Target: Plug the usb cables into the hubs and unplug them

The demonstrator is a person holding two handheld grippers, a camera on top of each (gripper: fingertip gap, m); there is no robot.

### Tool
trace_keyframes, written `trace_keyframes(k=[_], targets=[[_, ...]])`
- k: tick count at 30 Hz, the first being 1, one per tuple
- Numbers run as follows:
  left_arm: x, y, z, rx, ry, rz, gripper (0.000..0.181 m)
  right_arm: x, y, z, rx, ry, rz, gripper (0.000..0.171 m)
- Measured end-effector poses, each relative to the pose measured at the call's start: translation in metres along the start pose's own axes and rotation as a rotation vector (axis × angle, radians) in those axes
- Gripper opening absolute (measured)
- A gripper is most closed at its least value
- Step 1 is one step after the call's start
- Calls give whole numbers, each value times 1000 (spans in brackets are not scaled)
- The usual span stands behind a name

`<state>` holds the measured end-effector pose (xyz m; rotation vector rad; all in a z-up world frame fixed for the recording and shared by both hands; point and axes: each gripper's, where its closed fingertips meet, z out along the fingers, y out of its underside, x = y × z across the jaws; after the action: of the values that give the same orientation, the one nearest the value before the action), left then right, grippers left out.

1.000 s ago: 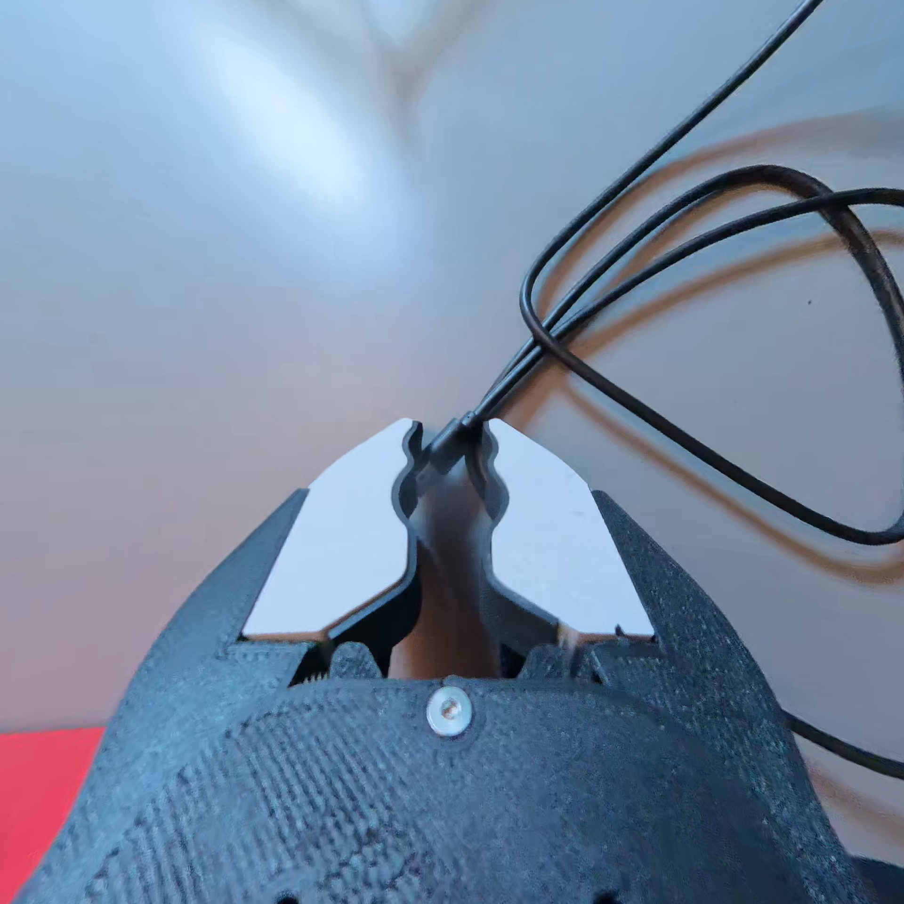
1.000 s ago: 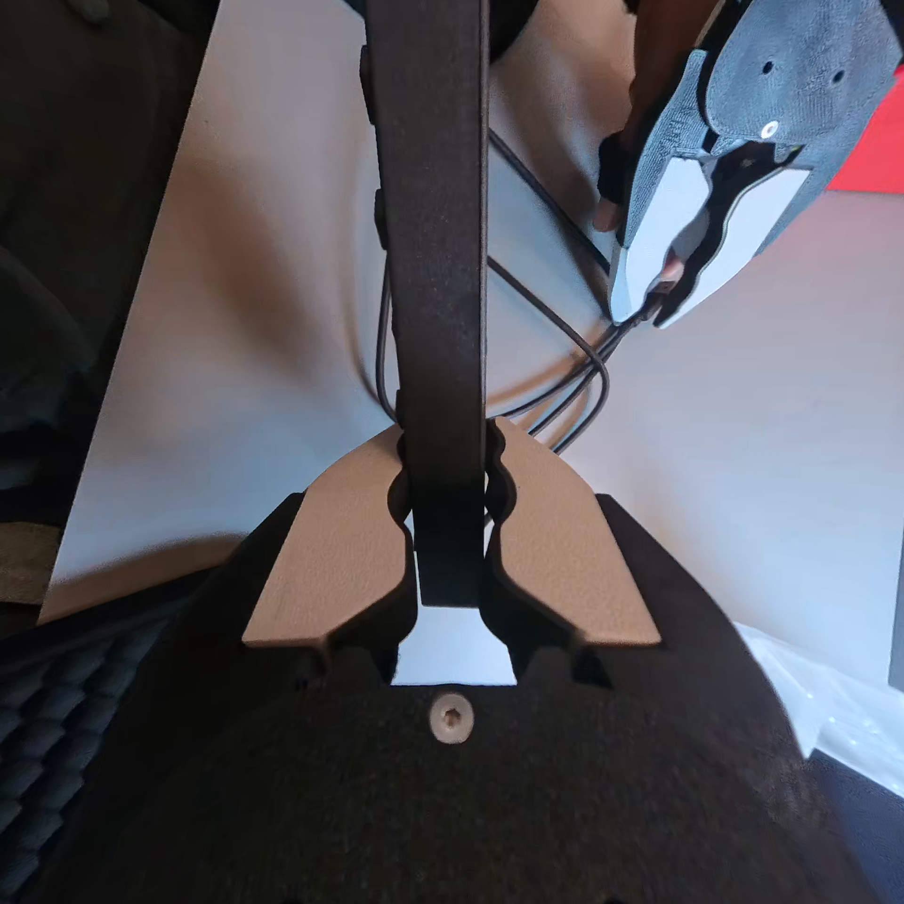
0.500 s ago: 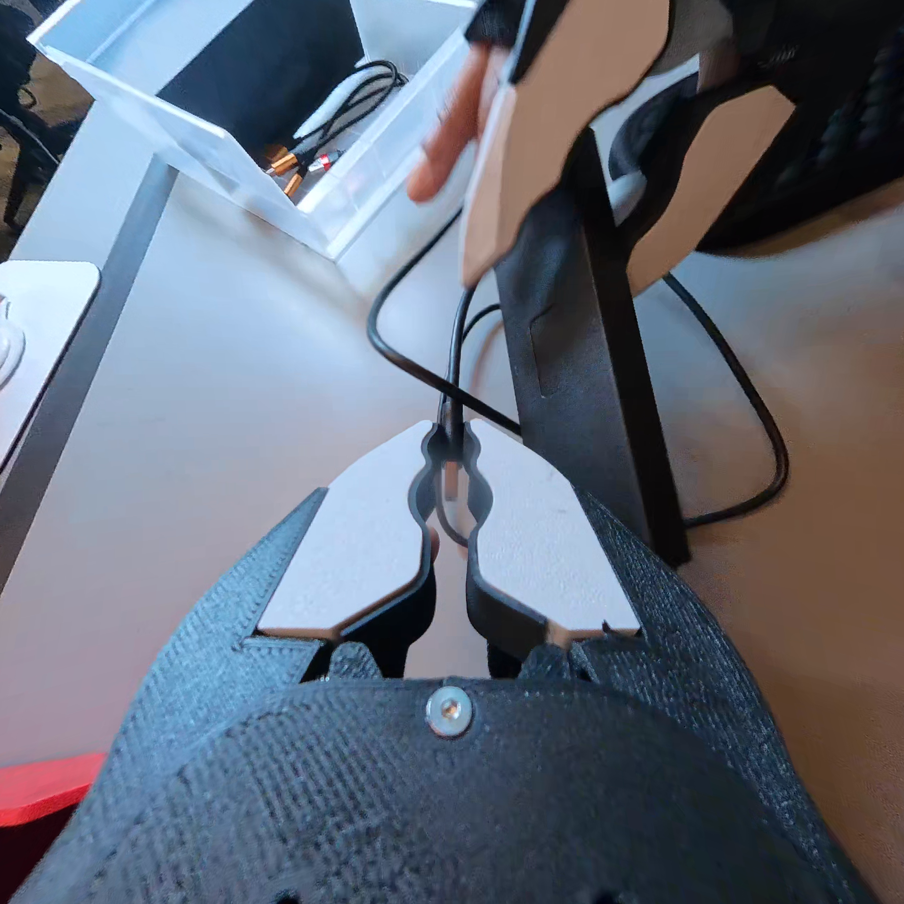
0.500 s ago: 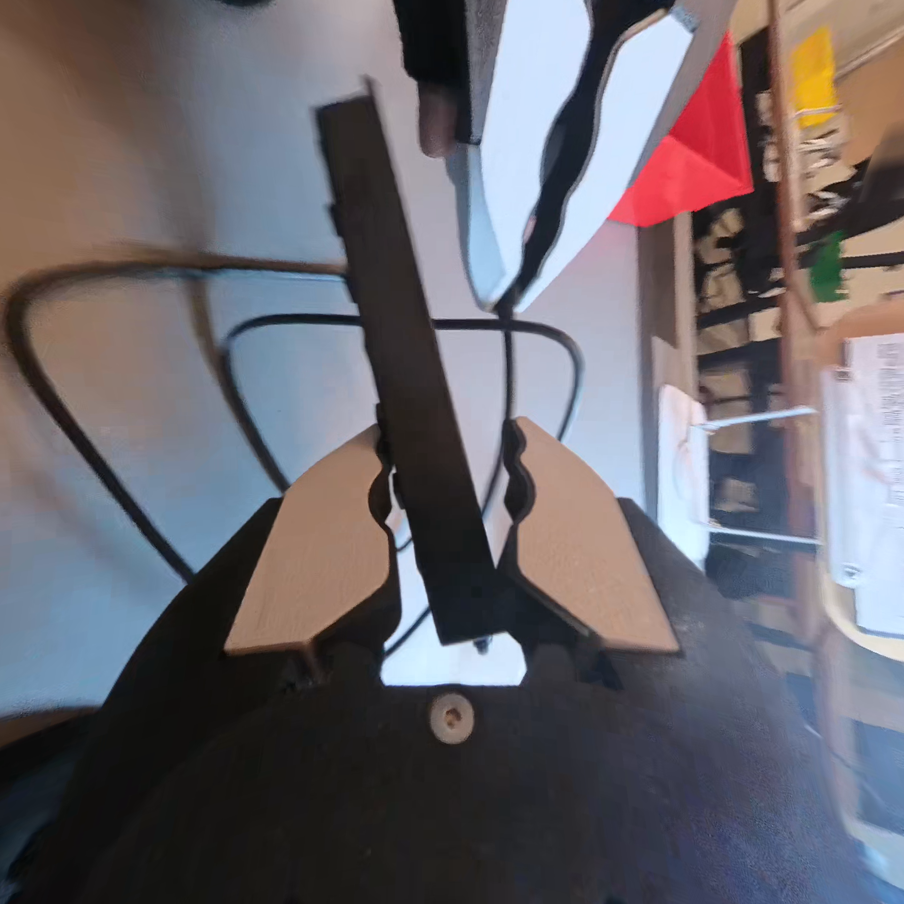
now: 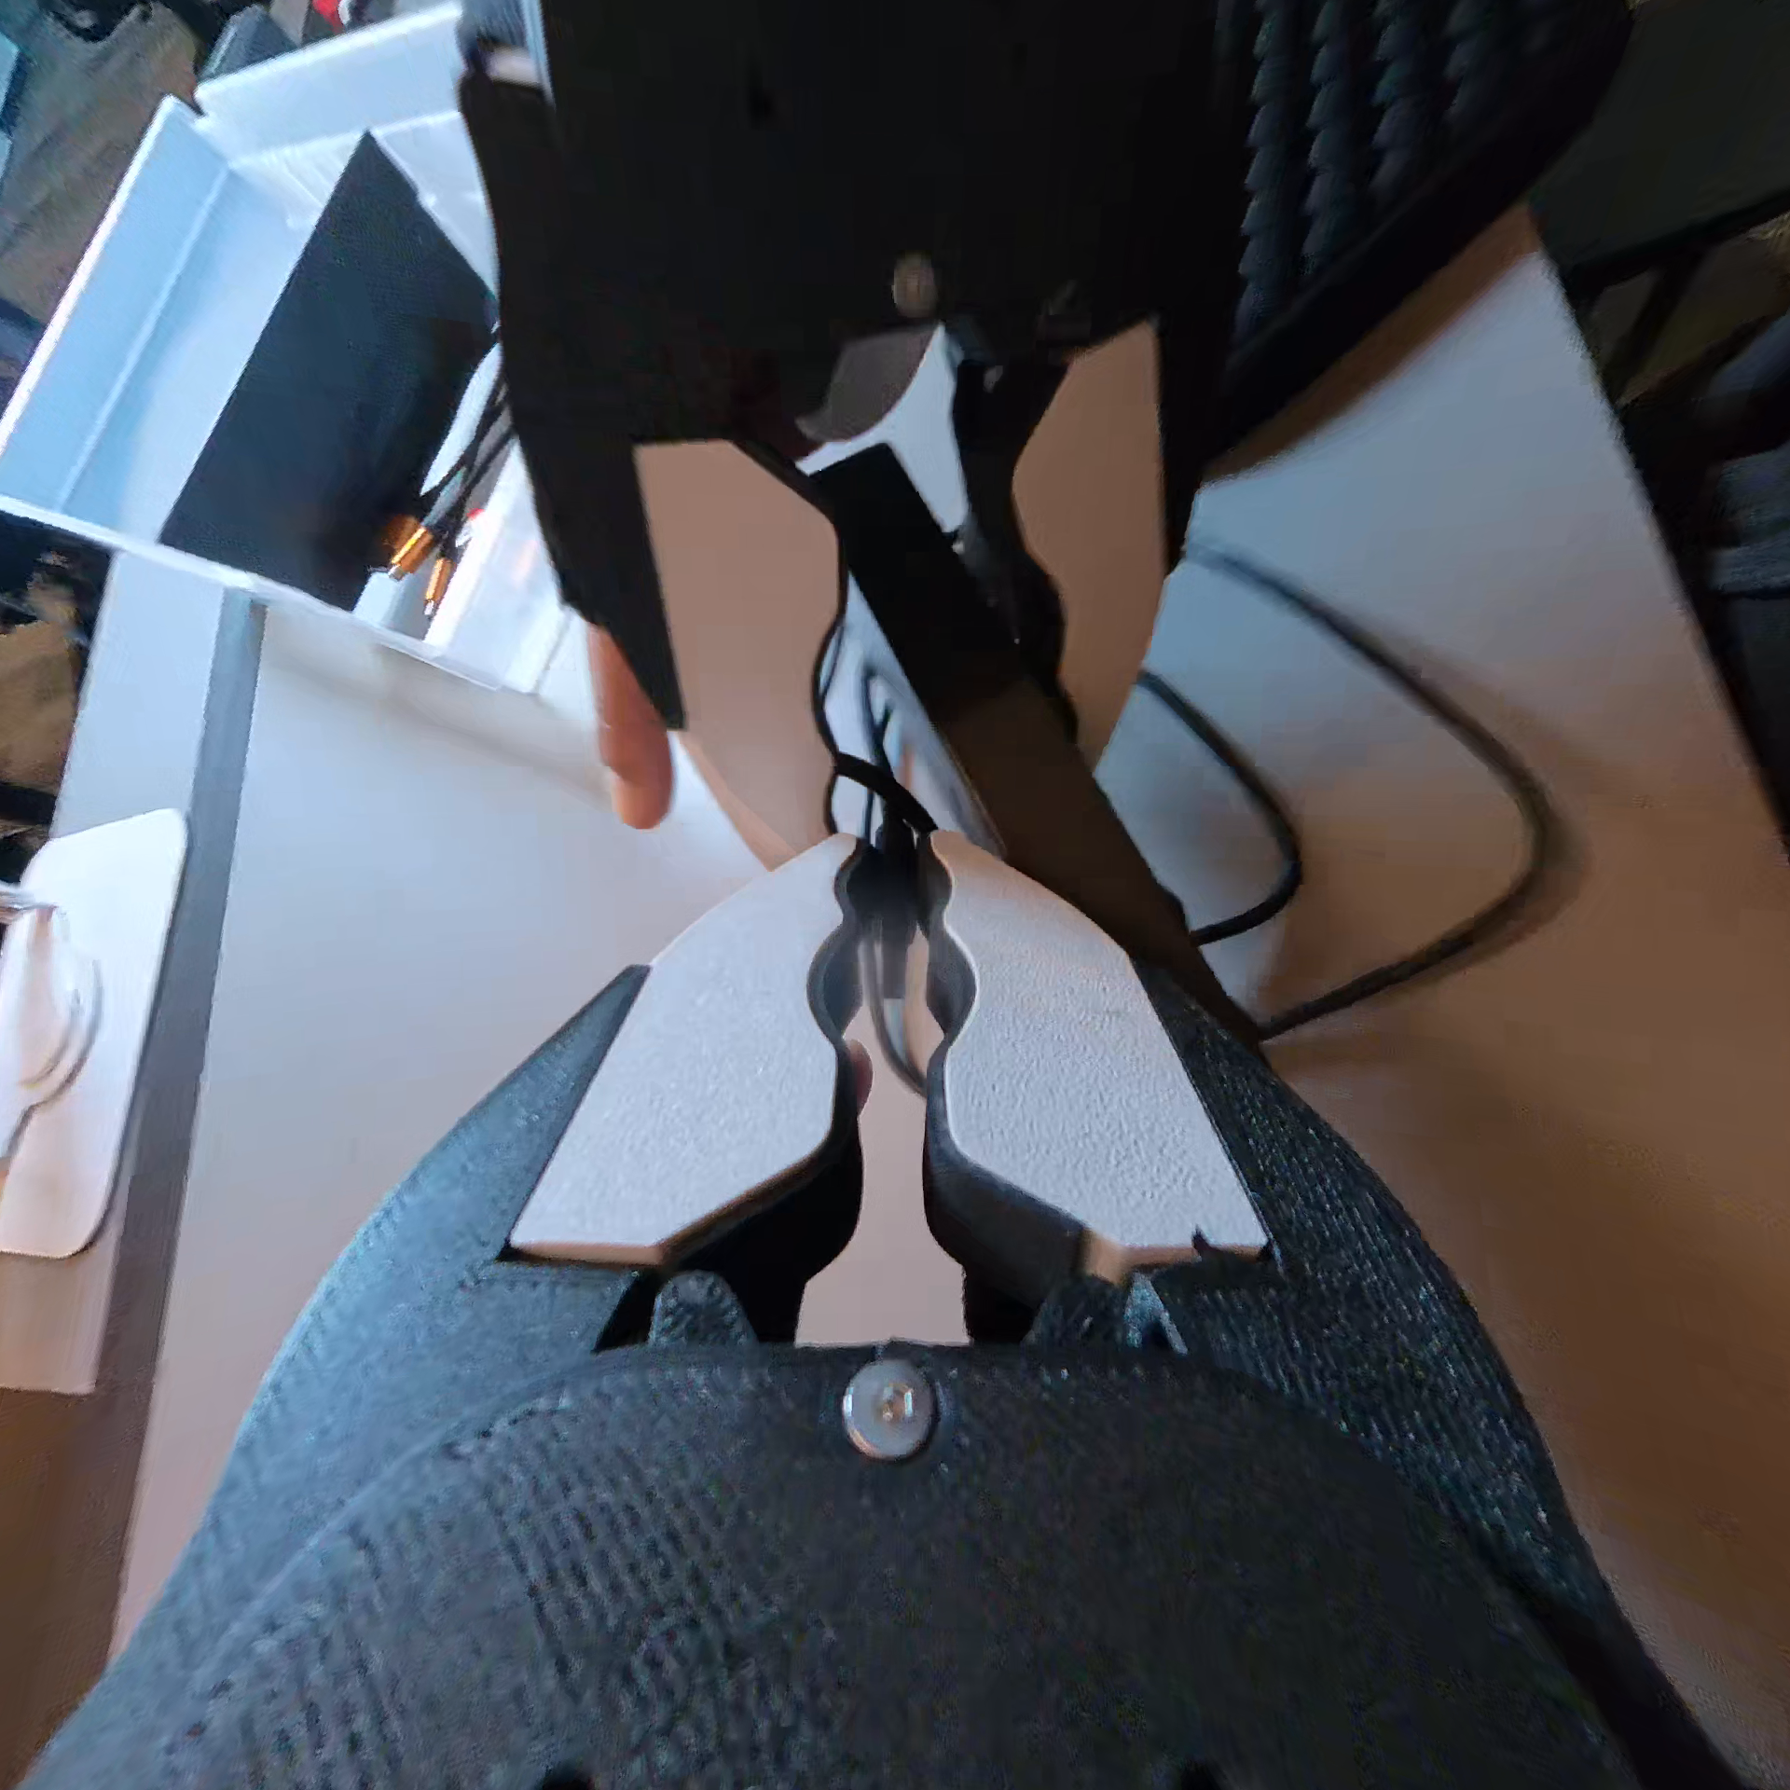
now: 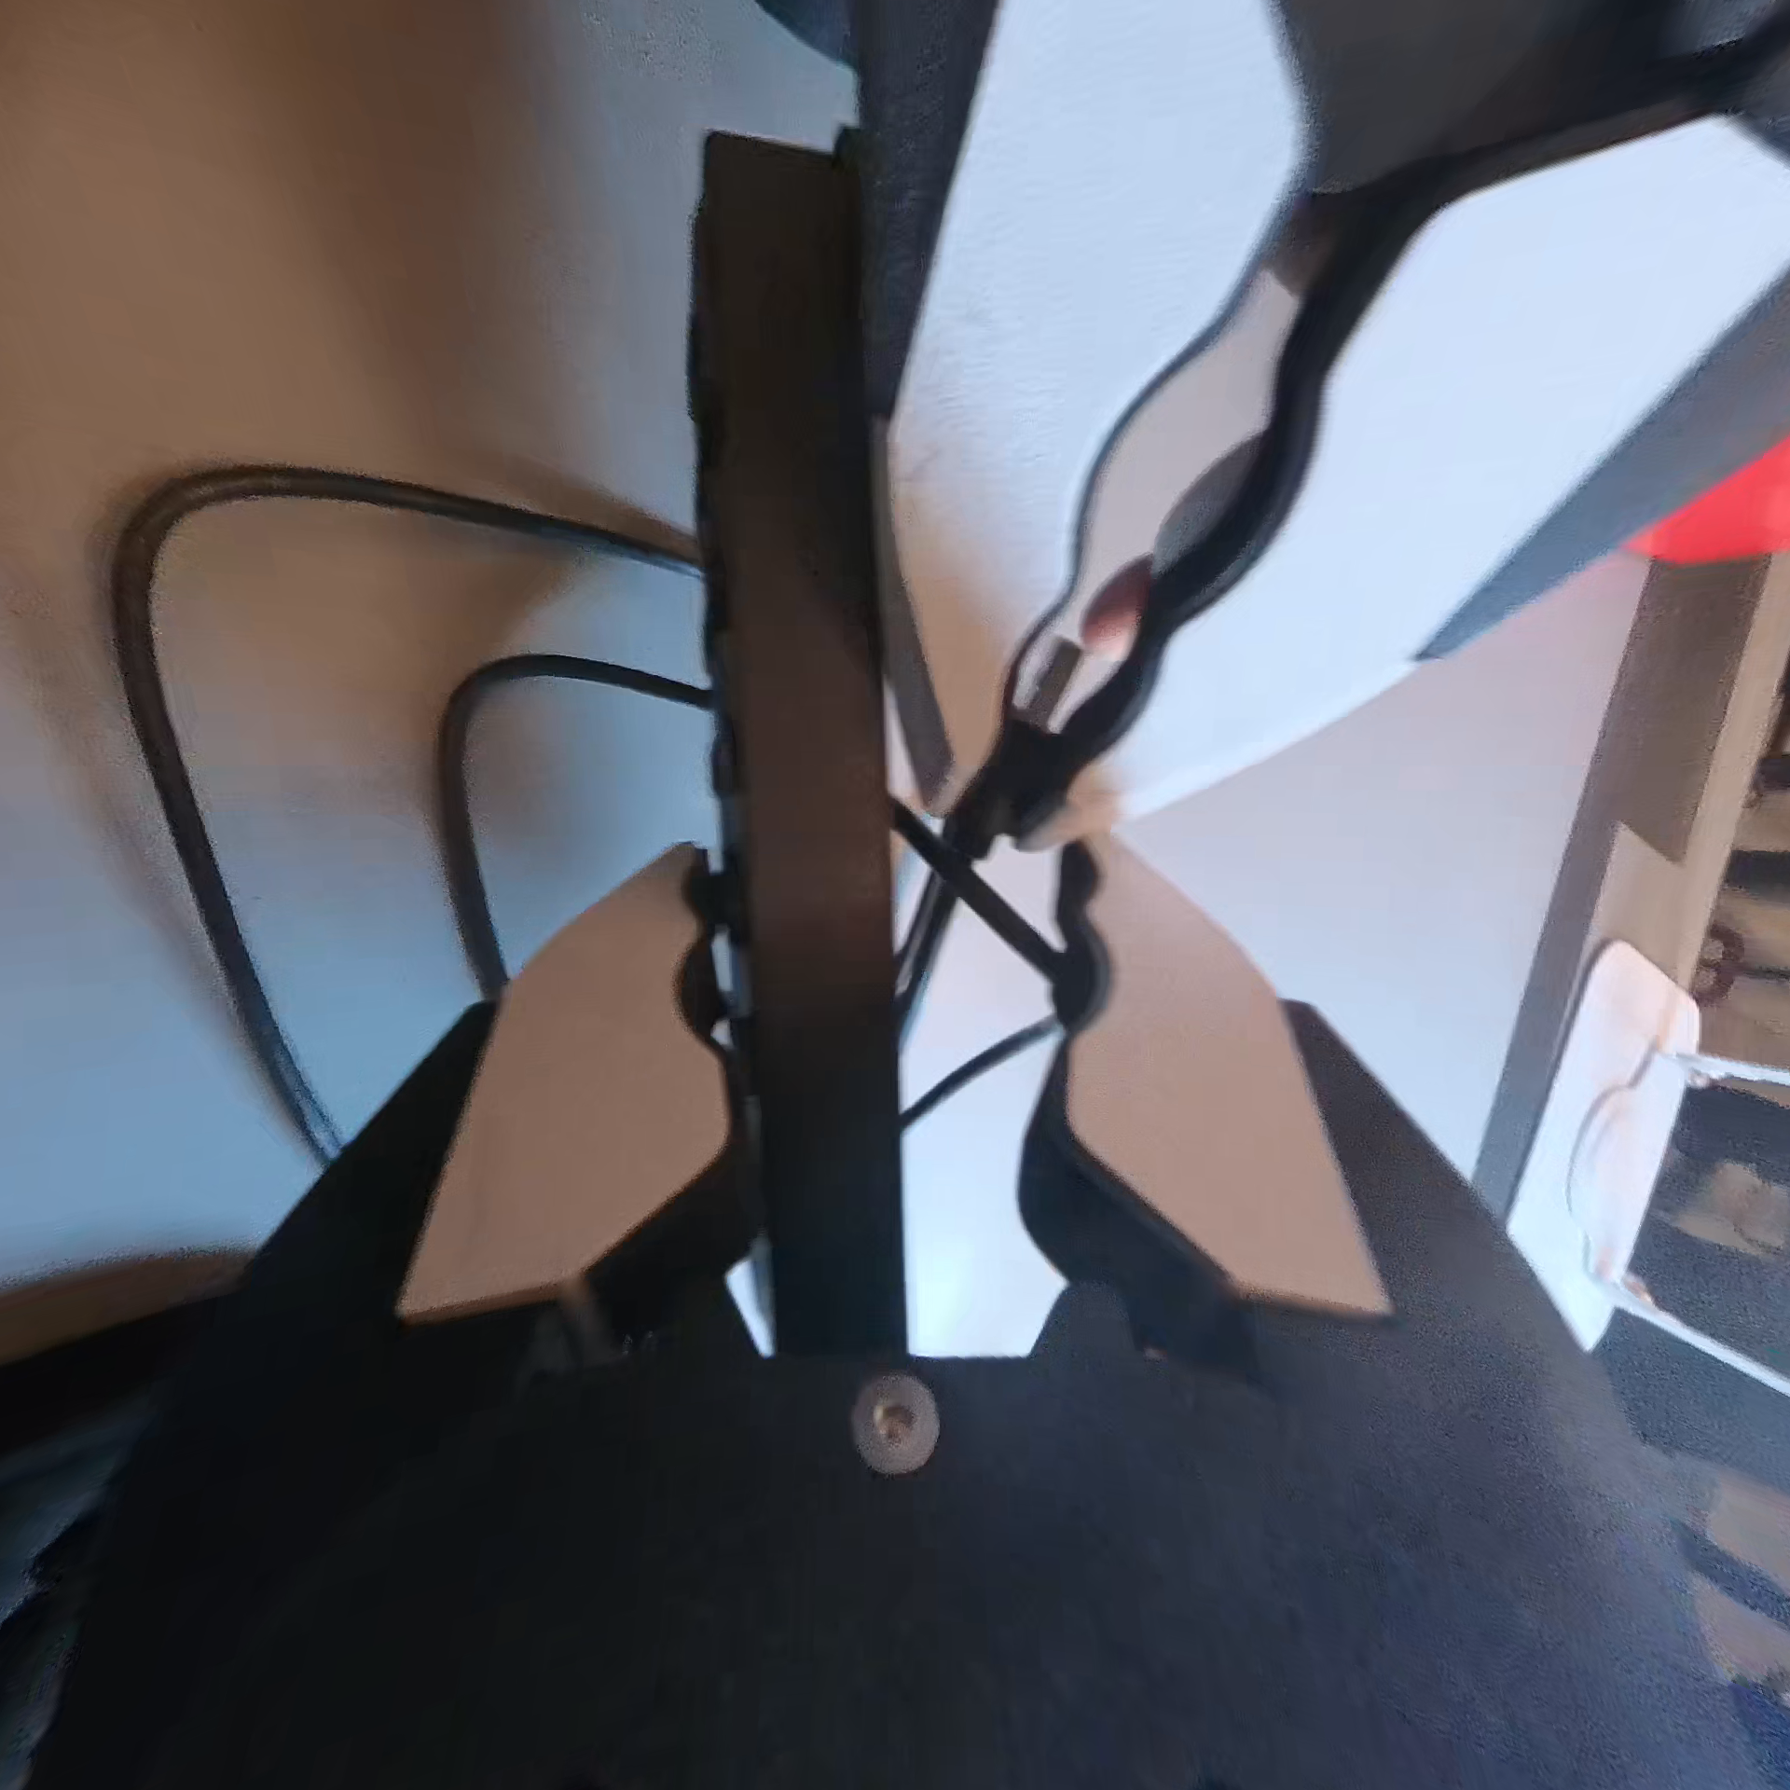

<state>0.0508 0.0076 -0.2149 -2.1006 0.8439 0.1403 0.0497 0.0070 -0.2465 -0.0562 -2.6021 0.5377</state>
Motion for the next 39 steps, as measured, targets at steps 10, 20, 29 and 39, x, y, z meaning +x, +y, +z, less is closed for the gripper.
trace_keyframes(k=[10,20,29,39], targets=[[-56,-28,-88,462,-53,-391,30,24,-4,-48,117,163,73,35],[-95,11,-99,531,-306,-600,34,177,46,-267,17,705,214,36],[-84,15,-68,446,-274,-580,35,240,205,-284,-439,781,355,36],[-79,26,-50,378,-248,-573,33,200,349,-127,-406,458,815,36]])
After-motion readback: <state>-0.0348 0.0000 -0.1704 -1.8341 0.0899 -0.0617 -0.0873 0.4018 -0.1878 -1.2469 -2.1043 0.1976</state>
